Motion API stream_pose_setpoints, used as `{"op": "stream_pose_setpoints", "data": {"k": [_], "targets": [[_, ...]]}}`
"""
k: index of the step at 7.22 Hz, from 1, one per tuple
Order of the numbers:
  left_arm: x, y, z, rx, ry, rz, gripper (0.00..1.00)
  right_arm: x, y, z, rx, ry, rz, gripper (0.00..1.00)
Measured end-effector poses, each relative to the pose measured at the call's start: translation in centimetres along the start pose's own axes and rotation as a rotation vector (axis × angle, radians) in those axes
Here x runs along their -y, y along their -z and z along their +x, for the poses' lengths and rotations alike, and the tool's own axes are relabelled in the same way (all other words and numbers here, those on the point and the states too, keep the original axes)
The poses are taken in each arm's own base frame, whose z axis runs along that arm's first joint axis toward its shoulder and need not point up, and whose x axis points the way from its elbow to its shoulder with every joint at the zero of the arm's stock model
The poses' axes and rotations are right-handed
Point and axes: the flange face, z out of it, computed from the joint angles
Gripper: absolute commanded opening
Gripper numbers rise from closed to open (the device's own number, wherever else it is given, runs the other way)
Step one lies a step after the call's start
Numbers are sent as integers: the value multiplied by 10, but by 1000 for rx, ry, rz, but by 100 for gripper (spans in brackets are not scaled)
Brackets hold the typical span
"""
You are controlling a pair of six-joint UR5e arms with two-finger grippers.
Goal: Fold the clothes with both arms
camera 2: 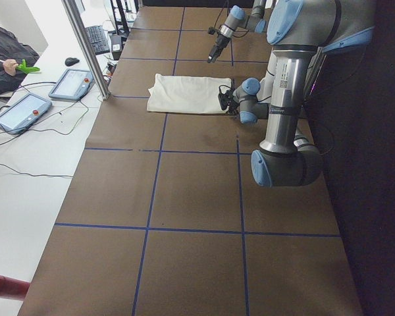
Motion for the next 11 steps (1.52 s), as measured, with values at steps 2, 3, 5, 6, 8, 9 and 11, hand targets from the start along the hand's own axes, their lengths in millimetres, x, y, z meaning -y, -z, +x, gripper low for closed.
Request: {"op": "stream_pose_setpoints", "data": {"k": [2,3,5,6,8,9,11], "targets": [[-10,-4,-5,12,-6,-14,61,0,0,-1,2,0,1,100],[-15,-4,-6,14,-9,-23,61,0,0,-1,2,0,4,100],[-23,-5,-8,18,-14,-34,61,1,0,-1,3,0,7,100],[-23,-5,-8,16,-17,-29,61,1,0,-1,3,0,7,100],[-23,-6,-7,11,-26,-14,61,1,0,-1,3,0,7,100],[-24,-7,-8,13,-28,-11,61,1,0,-1,3,0,7,100],[-25,-9,-7,11,-30,-11,52,1,0,0,2,0,8,100]]}}
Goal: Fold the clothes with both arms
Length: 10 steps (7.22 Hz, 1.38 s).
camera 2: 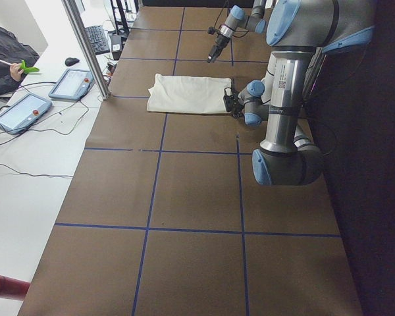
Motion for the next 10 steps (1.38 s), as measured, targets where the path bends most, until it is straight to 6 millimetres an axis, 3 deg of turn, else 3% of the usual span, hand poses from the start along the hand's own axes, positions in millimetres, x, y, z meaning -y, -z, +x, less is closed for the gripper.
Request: {"op": "stream_pose_setpoints", "data": {"k": [1,3,4,7,10], "targets": [[-2,-3,5,-5,1,-1,36,0,0,0,0,0,1,100],[-4,-7,9,-8,2,-1,25,0,0,-1,1,0,1,100],[-4,-7,10,-12,3,1,4,0,0,-1,2,0,1,100],[2,-1,18,-31,8,11,0,-5,-1,-3,7,-15,-4,99],[3,0,20,-36,9,12,0,-25,-3,-10,8,-139,-11,81]]}}
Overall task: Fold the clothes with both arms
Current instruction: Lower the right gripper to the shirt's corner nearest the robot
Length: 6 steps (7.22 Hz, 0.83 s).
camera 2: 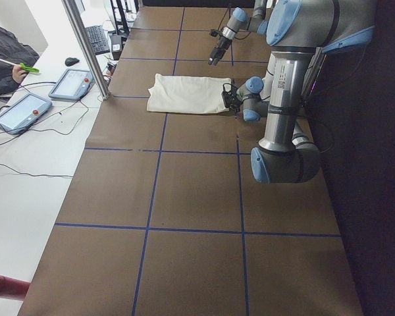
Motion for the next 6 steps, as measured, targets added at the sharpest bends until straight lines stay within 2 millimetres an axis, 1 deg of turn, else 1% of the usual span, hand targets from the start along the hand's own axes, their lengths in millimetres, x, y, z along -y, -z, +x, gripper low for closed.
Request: {"op": "stream_pose_setpoints", "data": {"k": [1,3,5,6], "targets": [[0,0,1,-1,0,0,0,-12,-3,0,-27,-62,-4,81],[1,0,1,-4,0,7,0,-47,-15,-7,-134,-137,10,86],[0,0,1,-5,0,10,0,-82,-30,-2,-214,-129,32,86],[0,0,2,-6,0,10,0,-93,-37,3,-226,-119,45,86]]}}
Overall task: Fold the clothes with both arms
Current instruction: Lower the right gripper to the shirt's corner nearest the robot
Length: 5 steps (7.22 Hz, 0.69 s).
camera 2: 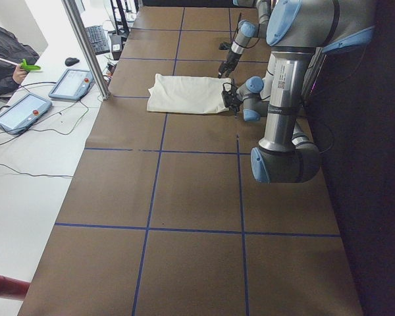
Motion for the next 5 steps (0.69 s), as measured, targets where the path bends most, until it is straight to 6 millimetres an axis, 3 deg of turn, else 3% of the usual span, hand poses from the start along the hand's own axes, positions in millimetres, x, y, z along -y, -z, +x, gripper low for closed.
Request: {"op": "stream_pose_setpoints", "data": {"k": [5], "targets": [[0,1,1,-2,0,-1,0,-13,-20,17,-36,26,25,86]]}}
